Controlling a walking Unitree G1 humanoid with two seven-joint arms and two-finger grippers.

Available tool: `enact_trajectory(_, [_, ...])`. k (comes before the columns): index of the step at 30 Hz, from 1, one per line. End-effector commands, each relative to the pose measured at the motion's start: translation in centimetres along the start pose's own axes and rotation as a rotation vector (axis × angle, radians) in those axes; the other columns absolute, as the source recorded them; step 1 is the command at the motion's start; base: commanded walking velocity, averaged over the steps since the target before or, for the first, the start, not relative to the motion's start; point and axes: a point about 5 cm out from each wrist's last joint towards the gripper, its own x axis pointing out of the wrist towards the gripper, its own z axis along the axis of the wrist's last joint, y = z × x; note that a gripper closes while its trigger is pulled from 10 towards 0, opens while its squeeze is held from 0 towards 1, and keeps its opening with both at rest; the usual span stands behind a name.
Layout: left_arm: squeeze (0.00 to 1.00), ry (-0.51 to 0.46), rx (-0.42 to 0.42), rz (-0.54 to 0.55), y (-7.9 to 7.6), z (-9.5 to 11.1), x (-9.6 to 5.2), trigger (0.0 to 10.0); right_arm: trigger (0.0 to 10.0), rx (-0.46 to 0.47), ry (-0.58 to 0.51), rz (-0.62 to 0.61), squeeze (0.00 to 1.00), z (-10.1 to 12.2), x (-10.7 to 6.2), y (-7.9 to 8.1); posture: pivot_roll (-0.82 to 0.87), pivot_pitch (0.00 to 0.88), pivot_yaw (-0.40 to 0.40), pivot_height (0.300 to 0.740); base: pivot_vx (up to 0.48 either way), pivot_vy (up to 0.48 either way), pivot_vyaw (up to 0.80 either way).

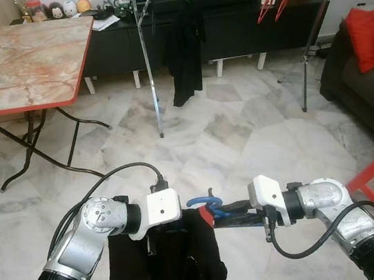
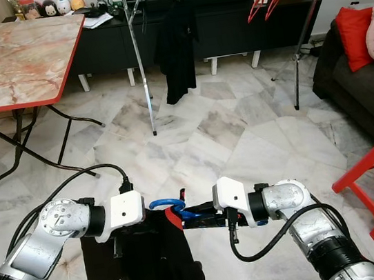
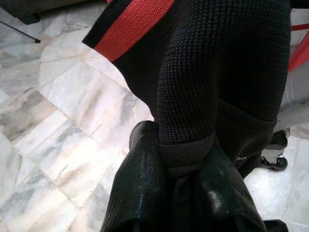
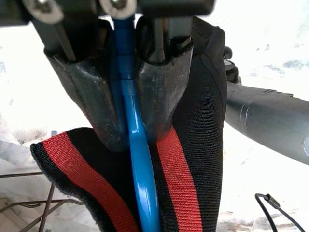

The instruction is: Hang hanger

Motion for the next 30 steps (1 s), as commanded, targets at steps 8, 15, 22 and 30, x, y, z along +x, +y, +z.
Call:
enact_trajectory(8, [0.0, -0.09, 0.042, 0.014, 0.74, 2.1, -0.18, 10.0, 0.0, 0.011, -0.009, 0.001, 0.0, 0.01, 0.16, 0.11, -0.01, 0.0, -0.077, 0.74, 0.0, 0.0, 0.0])
enact_trajectory(15, [1.0, -0.093, 0.031, 0.007, 0.71, 2.05, -0.22, 10.0, 0.0, 0.013, -0.018, -0.008, 0.0, -0.03, 0.34, 0.17, -0.01, 0.0, -0.077, 0.74, 0.0, 0.0, 0.0])
enact_trajectory(22, [1.0, -0.09, 0.027, 0.003, 0.8, 2.09, -0.35, 10.0, 0.0, 0.015, -0.025, -0.02, 0.0, -0.13, 0.53, 0.27, -0.01, 0.0, -0.076, 0.74, 0.0, 0.0, 0.0])
enact_trajectory(30, [1.0, -0.072, 0.03, 0.002, 0.99, 1.96, -0.83, 10.0, 0.0, 0.019, -0.024, -0.054, 0.0, -0.44, 0.57, 0.23, -0.01, 0.0, -0.078, 0.74, 0.0, 0.0, 0.0])
